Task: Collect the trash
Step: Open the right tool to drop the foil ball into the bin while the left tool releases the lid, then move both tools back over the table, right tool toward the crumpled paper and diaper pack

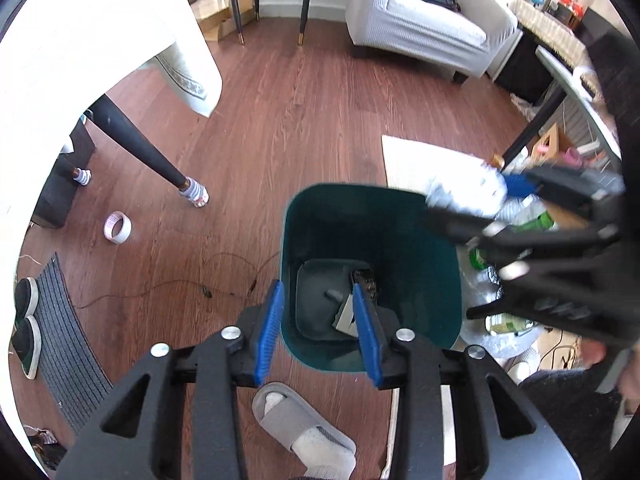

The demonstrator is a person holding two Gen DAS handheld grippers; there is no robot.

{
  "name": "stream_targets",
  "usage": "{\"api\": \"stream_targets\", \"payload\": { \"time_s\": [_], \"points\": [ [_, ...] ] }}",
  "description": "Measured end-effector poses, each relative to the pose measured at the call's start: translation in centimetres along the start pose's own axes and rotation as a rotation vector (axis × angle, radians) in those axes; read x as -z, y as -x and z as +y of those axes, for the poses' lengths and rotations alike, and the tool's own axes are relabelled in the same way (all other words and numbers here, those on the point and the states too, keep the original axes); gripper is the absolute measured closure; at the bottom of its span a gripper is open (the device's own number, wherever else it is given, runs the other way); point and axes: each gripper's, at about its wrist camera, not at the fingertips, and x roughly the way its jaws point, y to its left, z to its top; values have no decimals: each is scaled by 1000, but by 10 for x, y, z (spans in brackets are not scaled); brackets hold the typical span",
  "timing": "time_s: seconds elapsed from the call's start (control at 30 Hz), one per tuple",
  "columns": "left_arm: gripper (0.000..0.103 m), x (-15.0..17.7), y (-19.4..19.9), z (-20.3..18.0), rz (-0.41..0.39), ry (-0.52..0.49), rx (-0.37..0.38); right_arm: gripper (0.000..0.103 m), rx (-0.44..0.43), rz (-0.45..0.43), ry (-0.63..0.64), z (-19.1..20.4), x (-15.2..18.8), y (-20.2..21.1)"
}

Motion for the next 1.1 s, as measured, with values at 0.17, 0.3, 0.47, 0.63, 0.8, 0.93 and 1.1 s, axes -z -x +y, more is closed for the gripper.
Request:
{"api": "stream_targets", "payload": {
  "time_s": [0.17,0.3,0.47,0.63,0.8,0.93,1.1],
  "points": [
    [77,-9,18,5,-72,27,16,53,-3,80,-14,-1,6,-29],
    [83,-15,34,8,-136,65,31,53,1,148,-16,0,14,-50],
    [84,-22,50,7,-197,95,42,46,12,231,-8,0,26,-69],
    [84,-27,60,8,-228,117,56,41,50,243,4,0,32,-70],
    [84,-31,69,2,-256,121,65,41,38,244,7,-5,37,-68],
    [84,-34,78,-3,-283,115,69,41,16,229,15,-6,36,-59],
    [84,-38,93,-10,-347,128,72,47,-5,164,31,-3,29,-33]
  ]
}}
